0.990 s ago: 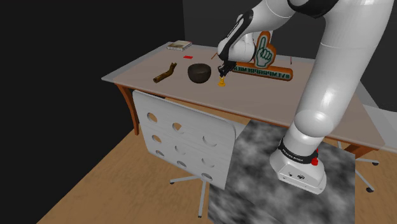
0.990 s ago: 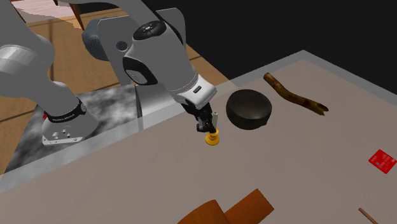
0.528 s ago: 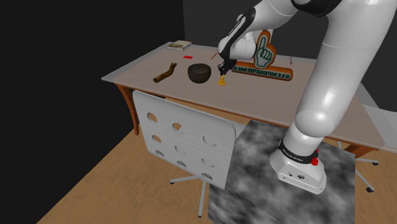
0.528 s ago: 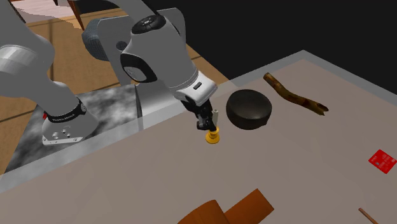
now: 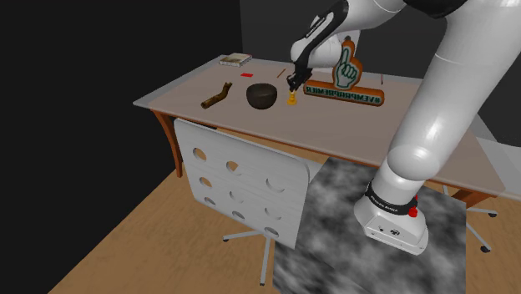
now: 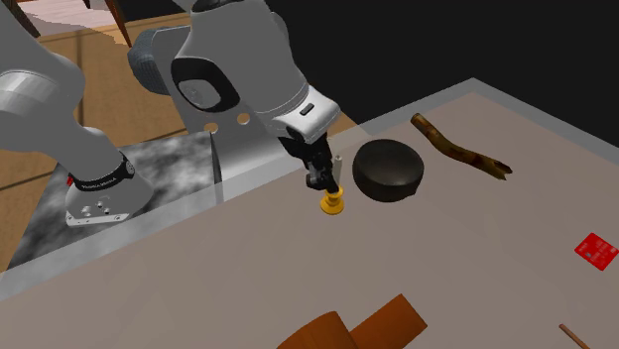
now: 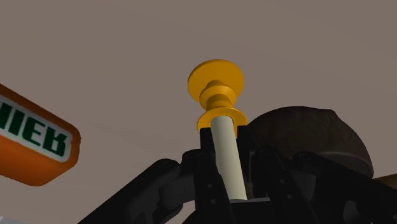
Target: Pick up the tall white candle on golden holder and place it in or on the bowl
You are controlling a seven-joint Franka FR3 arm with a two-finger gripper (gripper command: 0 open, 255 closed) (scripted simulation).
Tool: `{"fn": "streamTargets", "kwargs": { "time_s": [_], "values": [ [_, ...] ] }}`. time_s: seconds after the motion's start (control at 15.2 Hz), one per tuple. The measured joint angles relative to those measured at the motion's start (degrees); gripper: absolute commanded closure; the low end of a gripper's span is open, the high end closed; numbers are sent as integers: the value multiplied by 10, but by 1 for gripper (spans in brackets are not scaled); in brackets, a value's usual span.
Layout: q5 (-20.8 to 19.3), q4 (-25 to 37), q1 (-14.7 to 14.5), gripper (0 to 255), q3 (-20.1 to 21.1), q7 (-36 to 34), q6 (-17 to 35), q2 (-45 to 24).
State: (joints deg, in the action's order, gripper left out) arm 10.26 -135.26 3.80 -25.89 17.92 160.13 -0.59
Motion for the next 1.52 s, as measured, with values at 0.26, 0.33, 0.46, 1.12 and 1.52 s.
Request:
{"fn": "streamTargets", "kwargs": {
  "time_s": [0.26,0.33,0.46,1.12,1.52],
  "values": [
    [-34,10,1,255,-1,-27,-29,22],
    [-40,14,1,255,-1,-33,-37,26],
    [-55,21,3,255,0,-44,-54,39],
    [-97,58,10,255,7,-77,-129,81],
    [-106,93,10,255,13,-89,-173,91]
  ]
}}
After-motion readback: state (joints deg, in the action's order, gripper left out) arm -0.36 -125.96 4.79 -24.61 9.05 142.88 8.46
